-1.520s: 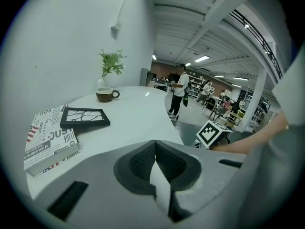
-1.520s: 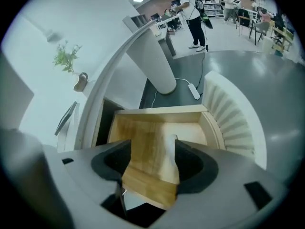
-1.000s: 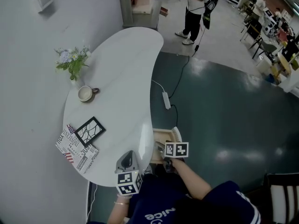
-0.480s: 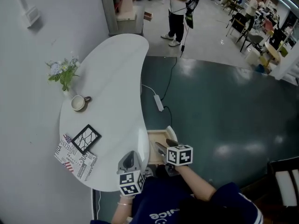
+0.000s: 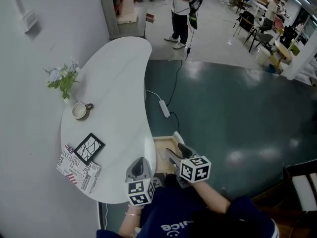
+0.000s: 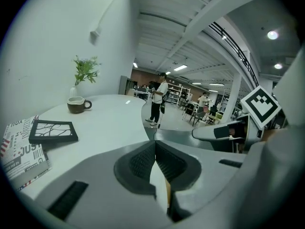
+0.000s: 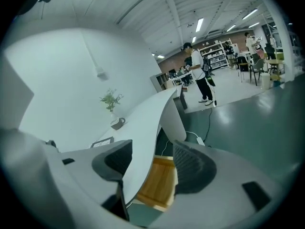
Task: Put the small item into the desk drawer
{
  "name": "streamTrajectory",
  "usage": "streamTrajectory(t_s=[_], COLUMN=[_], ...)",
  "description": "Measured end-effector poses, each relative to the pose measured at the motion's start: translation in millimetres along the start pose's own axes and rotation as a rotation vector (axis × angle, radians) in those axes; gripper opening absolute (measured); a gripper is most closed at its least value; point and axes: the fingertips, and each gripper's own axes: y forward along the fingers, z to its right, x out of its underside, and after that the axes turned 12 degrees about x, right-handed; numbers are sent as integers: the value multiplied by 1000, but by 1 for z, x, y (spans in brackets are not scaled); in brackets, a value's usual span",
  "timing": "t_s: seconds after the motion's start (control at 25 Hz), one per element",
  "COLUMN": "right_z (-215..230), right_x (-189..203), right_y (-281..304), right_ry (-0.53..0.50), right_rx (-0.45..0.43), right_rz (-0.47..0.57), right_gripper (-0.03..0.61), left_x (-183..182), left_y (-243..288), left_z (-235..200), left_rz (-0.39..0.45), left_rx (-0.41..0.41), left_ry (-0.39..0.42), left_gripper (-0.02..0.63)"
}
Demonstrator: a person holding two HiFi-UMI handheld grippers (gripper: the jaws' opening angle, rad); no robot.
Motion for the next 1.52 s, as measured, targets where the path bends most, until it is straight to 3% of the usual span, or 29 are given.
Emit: streamTrajectory(t_s=[0.64, 0.88, 1.04, 1.2, 1.52], right_z=[-10, -8, -7, -4, -3], right_x=[-27, -35, -36, -36, -33], right_y=[-38, -45, -46, -48, -51], right_ry=[-117, -138, -136, -125, -139], right_rx=[7, 34, 39, 56, 70], right_rz=[149, 207, 211, 222, 226], right_gripper=[255, 140, 119, 33, 8], left_x=[-11, -16, -17, -17, -16], left_y=[5, 6, 7, 6, 7], left_z=[13, 17, 17, 18, 21], left_rz=[29, 36, 35, 33, 29], left_rx=[25, 32, 36, 41, 57], left_ry=[27, 44, 45, 50, 65], left_gripper=[5, 5, 5, 5, 5])
